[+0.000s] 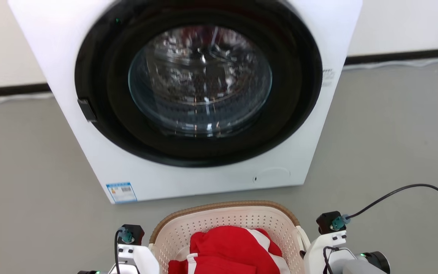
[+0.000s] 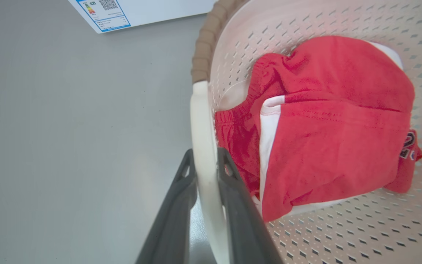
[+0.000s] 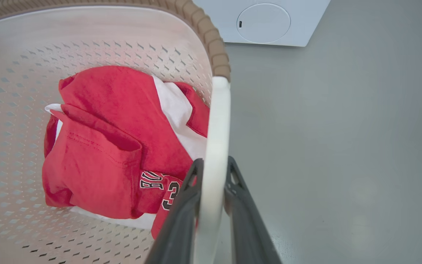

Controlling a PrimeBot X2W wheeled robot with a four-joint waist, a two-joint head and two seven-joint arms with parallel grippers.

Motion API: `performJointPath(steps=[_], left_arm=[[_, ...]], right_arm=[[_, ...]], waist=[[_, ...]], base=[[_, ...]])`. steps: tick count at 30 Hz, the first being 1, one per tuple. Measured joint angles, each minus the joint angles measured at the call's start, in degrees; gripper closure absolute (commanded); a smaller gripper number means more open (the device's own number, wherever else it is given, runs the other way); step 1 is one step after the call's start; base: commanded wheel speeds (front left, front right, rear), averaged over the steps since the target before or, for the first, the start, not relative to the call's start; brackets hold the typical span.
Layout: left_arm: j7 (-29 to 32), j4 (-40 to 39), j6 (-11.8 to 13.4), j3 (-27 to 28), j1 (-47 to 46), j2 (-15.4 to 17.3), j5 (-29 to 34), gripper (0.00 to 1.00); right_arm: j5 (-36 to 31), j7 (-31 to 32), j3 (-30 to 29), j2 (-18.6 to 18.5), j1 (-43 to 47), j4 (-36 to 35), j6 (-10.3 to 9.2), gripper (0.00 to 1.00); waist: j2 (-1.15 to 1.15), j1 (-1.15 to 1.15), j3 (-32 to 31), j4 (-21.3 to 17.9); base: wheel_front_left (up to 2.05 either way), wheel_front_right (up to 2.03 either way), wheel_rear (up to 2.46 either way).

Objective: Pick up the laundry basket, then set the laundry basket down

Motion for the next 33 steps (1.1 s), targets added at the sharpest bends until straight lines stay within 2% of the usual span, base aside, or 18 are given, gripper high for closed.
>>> performJointPath(steps=[9,22,33], left_arm=[[2.54,0.01,-0.34,-1.91,0.01,0.08,-0.14,1.00],[5.98,0.02,-0.78,-5.16,-0.55,0.14,-1.19,1.00],[6.47,0.04,-0.82,-7.03,-1.99,0.24,-2.61,1.00]], right_arm=[[2.36,1.69,1.56,-0.04,0.04,0.23,0.00,1.00],[6.45,3.70,3.68,-0.10,-0.05,0.01,0.00,1.00],[8.39,3.70,5.92,-0.27,-0.62,-0.13,-0.01,1.00]], waist=[[0.00,0.00,-2.74,0.61],[0.00,0.00,-2.69,1.22],[0.00,0.00,-2.50,0.86]], base=[[0.00,0.00,0.00],[0.00,0.00,0.00],[0.00,0.00,0.00]])
